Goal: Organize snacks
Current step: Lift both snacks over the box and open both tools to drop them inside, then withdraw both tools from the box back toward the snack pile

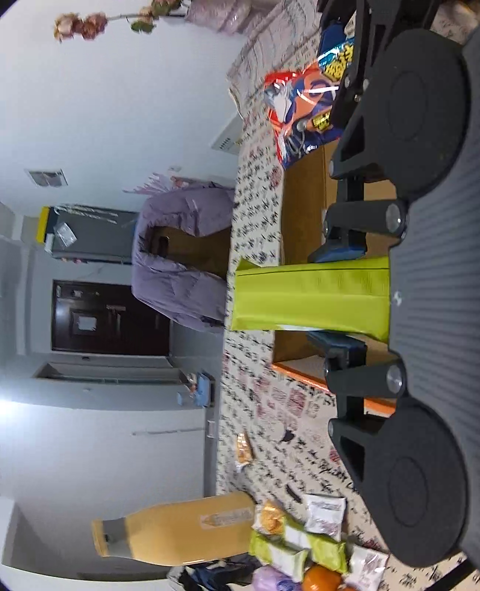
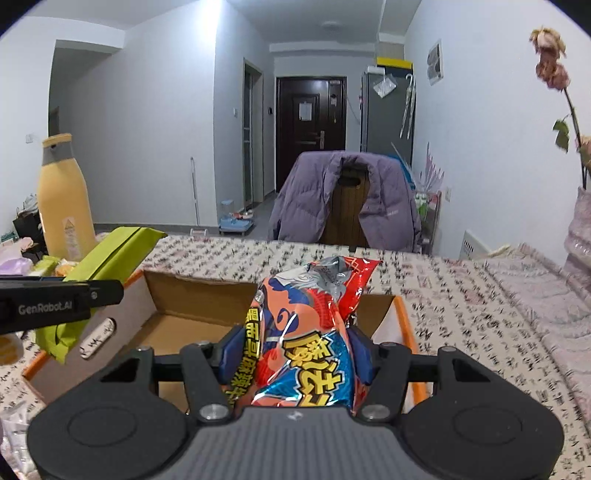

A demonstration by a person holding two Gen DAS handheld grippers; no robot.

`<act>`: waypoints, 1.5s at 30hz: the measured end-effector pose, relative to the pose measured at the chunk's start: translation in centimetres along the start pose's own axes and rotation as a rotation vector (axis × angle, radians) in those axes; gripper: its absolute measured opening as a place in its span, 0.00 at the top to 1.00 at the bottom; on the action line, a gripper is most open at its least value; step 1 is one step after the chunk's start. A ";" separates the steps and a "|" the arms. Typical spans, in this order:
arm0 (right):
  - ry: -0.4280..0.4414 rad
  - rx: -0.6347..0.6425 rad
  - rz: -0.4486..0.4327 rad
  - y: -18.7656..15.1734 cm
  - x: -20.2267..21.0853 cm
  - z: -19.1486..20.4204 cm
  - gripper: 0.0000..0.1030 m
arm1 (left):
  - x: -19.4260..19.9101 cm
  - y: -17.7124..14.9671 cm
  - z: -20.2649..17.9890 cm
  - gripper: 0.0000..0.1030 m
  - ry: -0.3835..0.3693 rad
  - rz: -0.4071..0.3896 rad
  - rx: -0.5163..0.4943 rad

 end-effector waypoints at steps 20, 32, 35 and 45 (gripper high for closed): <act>0.019 -0.022 0.037 -2.3 -1.8 -0.3 0.10 | -1.6 -2.4 0.7 0.15 0.008 0.023 -0.008; -0.007 -0.039 -0.006 -1.6 -0.6 -1.0 0.00 | 0.2 -1.2 0.7 0.00 0.005 -0.063 0.012; -0.012 -0.037 -0.016 -1.3 -0.2 -1.1 0.00 | 0.5 -0.9 0.6 0.00 0.002 -0.071 0.011; -0.037 -0.001 -0.044 0.0 2.4 -0.6 0.00 | 2.9 0.5 -0.1 0.00 -0.013 -0.103 0.008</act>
Point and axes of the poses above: each gripper's, at about its wrist camera, not at the fingertips, and x roughly against the way its jaws point, z to its left, y to its top, the point moved 7 cm from there along -x, roughly the way its jaws point, and after that the axes turned 7 degrees about x, right-handed, at the moved point
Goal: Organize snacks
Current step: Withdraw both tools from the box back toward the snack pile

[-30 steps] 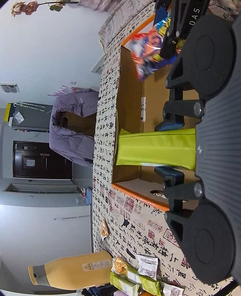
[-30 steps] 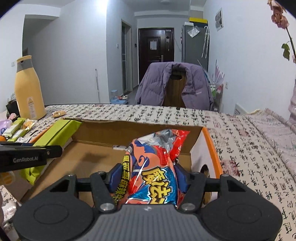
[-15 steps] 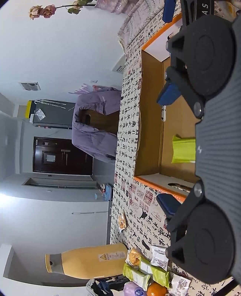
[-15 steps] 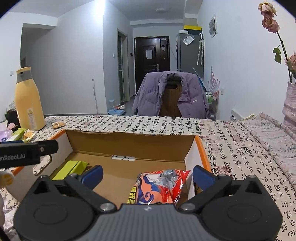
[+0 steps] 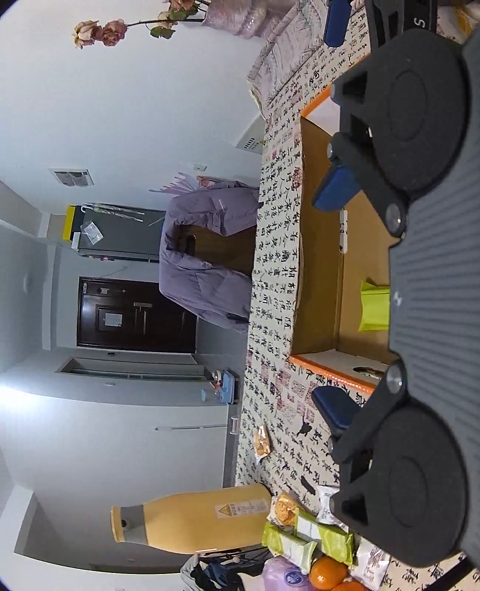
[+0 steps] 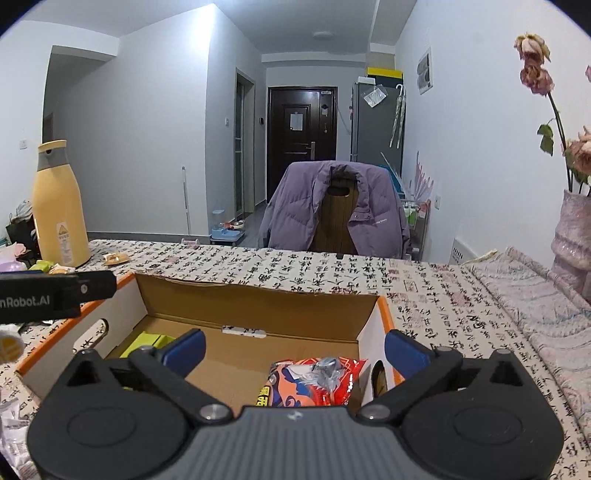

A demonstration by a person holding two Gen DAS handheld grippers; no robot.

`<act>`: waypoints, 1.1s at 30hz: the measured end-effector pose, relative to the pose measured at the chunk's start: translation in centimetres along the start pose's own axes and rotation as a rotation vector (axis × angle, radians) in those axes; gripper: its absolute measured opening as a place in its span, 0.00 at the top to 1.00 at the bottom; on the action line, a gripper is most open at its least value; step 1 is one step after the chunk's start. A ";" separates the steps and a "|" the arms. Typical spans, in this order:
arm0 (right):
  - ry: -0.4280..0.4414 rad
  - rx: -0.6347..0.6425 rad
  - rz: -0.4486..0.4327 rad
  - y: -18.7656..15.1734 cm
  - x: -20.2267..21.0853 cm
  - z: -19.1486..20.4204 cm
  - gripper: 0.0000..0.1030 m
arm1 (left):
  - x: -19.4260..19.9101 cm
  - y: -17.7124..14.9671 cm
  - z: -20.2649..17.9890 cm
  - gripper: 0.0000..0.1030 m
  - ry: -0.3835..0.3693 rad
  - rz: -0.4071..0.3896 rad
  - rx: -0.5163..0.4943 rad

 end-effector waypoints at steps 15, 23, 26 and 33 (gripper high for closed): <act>-0.004 -0.003 -0.027 -0.8 6.7 0.9 0.00 | 6.7 -0.5 0.7 0.00 -0.011 -0.036 -0.015; -0.004 -0.005 -0.030 -2.6 10.2 1.7 0.00 | 10.4 -1.9 1.0 0.00 -0.018 -0.046 -0.029; 0.000 -0.007 -0.029 -3.2 11.3 2.0 0.00 | 11.8 -2.6 1.3 0.00 -0.015 -0.047 -0.035; 0.009 -0.002 -0.019 -5.5 13.6 2.9 0.00 | 14.1 -4.6 2.2 0.00 -0.011 -0.034 -0.036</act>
Point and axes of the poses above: each gripper's, at about its wrist camera, not at the fingertips, and x roughly against the way its jaws point, z to its left, y to its top, the point moved 7 cm from there along -x, roughly the way its jaws point, and after that the axes turned 7 degrees about x, right-handed, at the moved point
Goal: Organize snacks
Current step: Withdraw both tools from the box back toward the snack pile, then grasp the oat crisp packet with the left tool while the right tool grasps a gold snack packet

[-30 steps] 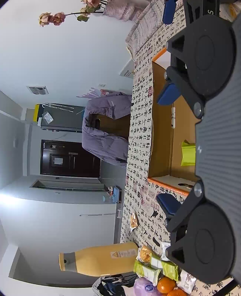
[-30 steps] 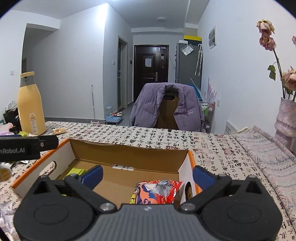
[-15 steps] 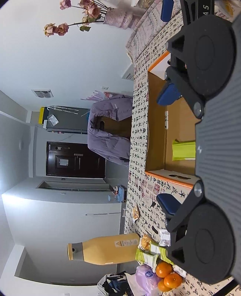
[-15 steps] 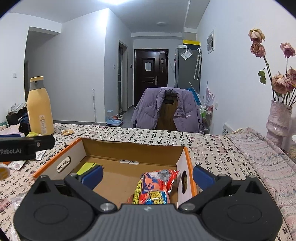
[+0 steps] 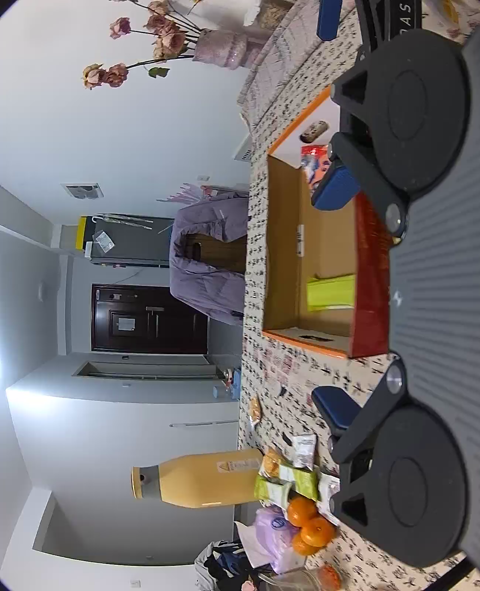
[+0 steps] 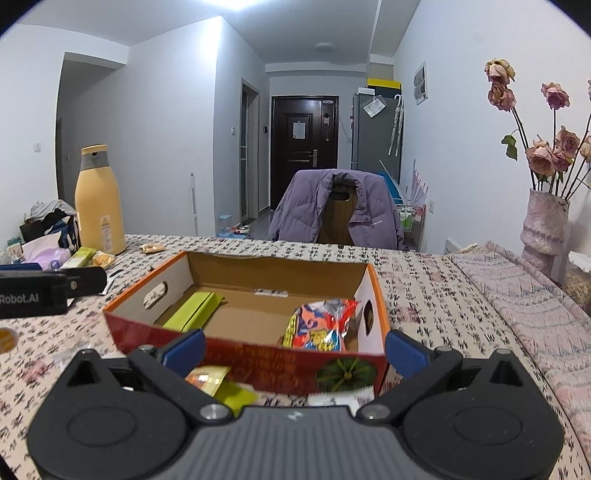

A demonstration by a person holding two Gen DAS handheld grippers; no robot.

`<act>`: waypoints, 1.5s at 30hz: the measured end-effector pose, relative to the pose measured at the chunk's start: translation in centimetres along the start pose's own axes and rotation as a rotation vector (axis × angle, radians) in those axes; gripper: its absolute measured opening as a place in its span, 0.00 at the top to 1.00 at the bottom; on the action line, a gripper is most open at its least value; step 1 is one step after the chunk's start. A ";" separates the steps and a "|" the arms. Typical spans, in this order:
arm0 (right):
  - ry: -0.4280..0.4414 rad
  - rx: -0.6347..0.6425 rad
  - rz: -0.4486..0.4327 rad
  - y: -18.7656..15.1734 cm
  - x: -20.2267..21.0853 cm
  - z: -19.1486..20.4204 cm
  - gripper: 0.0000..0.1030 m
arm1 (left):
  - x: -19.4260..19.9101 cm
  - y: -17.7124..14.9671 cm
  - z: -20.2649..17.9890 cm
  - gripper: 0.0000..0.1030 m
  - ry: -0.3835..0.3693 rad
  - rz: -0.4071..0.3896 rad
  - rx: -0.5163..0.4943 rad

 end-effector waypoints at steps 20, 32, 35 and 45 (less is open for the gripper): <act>0.001 0.035 0.080 -6.9 5.2 2.7 0.00 | 4.7 -6.9 2.9 0.00 -0.058 0.056 -0.006; 0.012 0.021 0.103 -11.5 7.2 5.8 0.04 | 6.1 -10.7 3.3 0.00 -0.084 0.127 -0.006; 0.014 0.032 0.099 -11.7 7.4 6.1 0.12 | 6.3 -11.4 3.3 0.00 -0.085 0.139 -0.008; 0.078 0.027 0.132 -13.2 7.1 7.1 0.53 | 6.8 -12.2 3.8 0.00 -0.072 0.149 0.002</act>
Point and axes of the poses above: each gripper's, at about its wrist camera, not at the fingertips, and x roughly against the way its jaws point, z to its left, y to its top, the point moved 7 cm from there along -x, roughly the way its jaws point, and after that the axes turned 7 degrees about x, right-handed, at the moved point
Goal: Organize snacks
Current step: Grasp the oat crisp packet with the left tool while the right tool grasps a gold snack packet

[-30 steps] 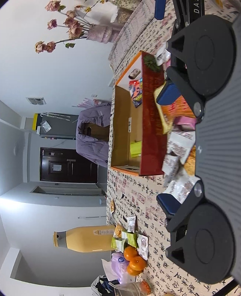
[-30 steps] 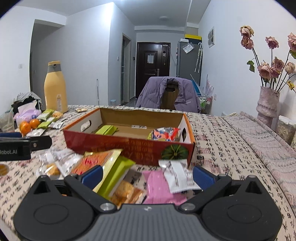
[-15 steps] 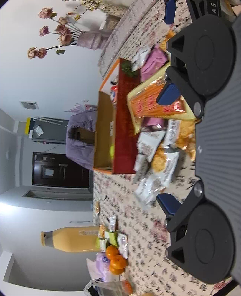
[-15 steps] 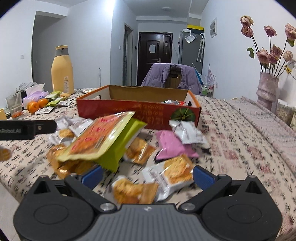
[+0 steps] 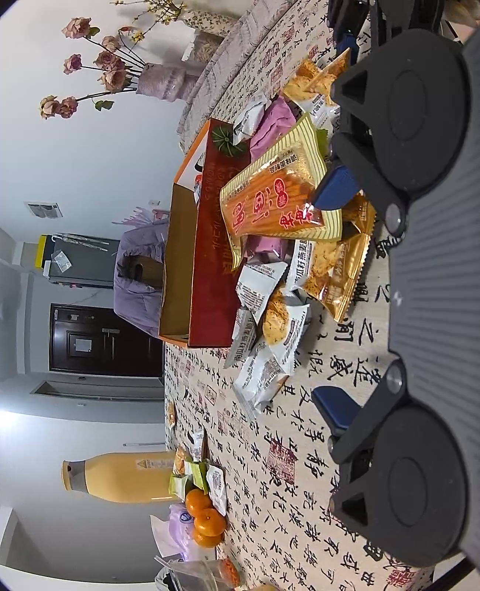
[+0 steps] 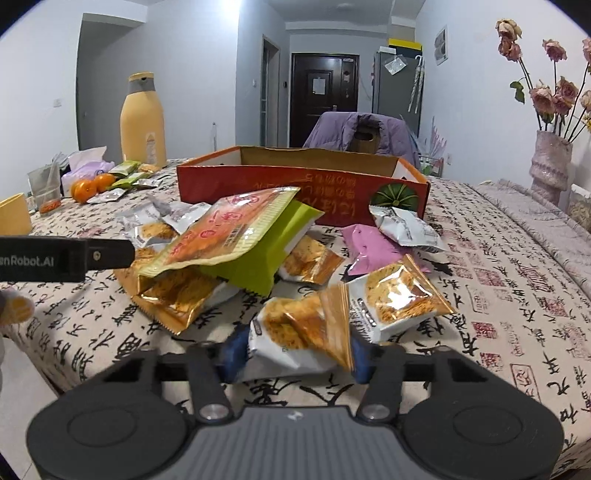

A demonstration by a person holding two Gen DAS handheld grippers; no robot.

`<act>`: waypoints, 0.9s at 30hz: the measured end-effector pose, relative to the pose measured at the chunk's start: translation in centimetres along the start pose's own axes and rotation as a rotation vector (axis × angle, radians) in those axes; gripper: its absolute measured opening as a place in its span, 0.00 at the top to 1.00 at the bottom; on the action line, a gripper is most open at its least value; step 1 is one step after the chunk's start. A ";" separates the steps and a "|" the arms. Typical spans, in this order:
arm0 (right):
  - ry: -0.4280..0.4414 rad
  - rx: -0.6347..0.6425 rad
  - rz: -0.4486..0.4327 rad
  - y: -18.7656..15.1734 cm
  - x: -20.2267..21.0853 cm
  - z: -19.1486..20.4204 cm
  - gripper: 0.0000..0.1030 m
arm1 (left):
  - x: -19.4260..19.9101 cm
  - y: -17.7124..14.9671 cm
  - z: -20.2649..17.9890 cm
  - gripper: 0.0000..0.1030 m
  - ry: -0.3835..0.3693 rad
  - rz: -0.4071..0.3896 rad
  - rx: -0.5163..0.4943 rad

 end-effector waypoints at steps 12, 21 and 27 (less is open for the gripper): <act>-0.040 -0.072 -0.084 1.1 1.5 -2.5 0.53 | -1.5 -1.2 -0.5 0.00 0.046 0.063 -0.096; -0.064 -0.112 -0.084 1.0 0.8 -4.5 0.53 | -3.4 -0.7 -0.9 0.19 0.049 0.072 -0.123; -0.067 -0.128 -0.084 1.0 0.2 -5.2 0.53 | -4.3 -0.5 -1.1 0.22 0.031 0.088 -0.138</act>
Point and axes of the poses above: each gripper's, at about its wrist camera, not at the fingertips, and x roughly against the way its jaws point, z to its left, y to its top, the point moved 7 cm from there along -x, roughly the way its jaws point, and after that the axes turned 7 degrees about x, right-handed, at the moved point
